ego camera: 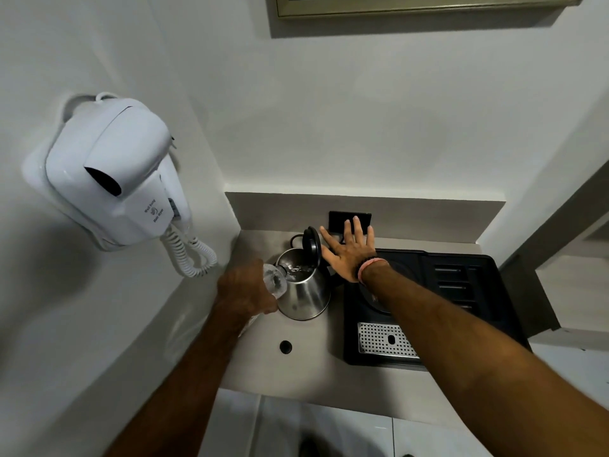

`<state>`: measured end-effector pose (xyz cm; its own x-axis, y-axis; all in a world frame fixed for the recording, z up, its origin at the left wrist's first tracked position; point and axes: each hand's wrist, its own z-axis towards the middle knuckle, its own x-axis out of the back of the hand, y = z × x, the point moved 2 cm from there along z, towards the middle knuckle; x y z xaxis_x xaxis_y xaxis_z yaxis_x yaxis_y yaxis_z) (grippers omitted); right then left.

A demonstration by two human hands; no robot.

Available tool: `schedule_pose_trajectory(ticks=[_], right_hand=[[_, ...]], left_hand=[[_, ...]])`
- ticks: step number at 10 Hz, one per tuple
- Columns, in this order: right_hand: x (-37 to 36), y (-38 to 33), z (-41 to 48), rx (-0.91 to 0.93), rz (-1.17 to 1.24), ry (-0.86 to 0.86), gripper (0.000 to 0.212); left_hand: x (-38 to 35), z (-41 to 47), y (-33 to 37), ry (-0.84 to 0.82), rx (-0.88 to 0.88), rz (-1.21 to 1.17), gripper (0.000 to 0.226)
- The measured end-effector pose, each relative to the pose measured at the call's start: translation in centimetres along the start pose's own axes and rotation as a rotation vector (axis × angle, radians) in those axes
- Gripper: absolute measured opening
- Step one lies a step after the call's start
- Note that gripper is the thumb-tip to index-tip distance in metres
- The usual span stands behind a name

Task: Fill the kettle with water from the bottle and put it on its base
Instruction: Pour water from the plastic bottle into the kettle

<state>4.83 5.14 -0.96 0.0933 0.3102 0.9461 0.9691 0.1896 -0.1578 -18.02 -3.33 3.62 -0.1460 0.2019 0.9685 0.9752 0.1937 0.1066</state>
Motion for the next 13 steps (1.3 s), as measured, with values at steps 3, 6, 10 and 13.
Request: schedule_pose_trajectory(ticks=[3, 6, 10, 13], right_hand=[[-0.2, -0.1, 0.0, -0.004, -0.013, -0.001, 0.065], [0.0, -0.3, -0.1, -0.016, -0.015, -0.003, 0.065], [0.3, -0.3, -0.4, -0.011, -0.043, -0.036, 0.065], [0.2, -0.5, -0.4, -0.026, -0.061, -0.038, 0.063]], left_hand=[[-0.4, -0.3, -0.8, 0.001, 0.004, -0.079, 0.080], [-1.0, -0.4, -0.8, 0.021, -0.001, -0.132, 0.089], [-2.3, -0.7, -3.2, 0.208, 0.109, -0.542, 0.075], [-5.3, -2.3, -6.0, 0.475, 0.399, -0.856, 0.082]])
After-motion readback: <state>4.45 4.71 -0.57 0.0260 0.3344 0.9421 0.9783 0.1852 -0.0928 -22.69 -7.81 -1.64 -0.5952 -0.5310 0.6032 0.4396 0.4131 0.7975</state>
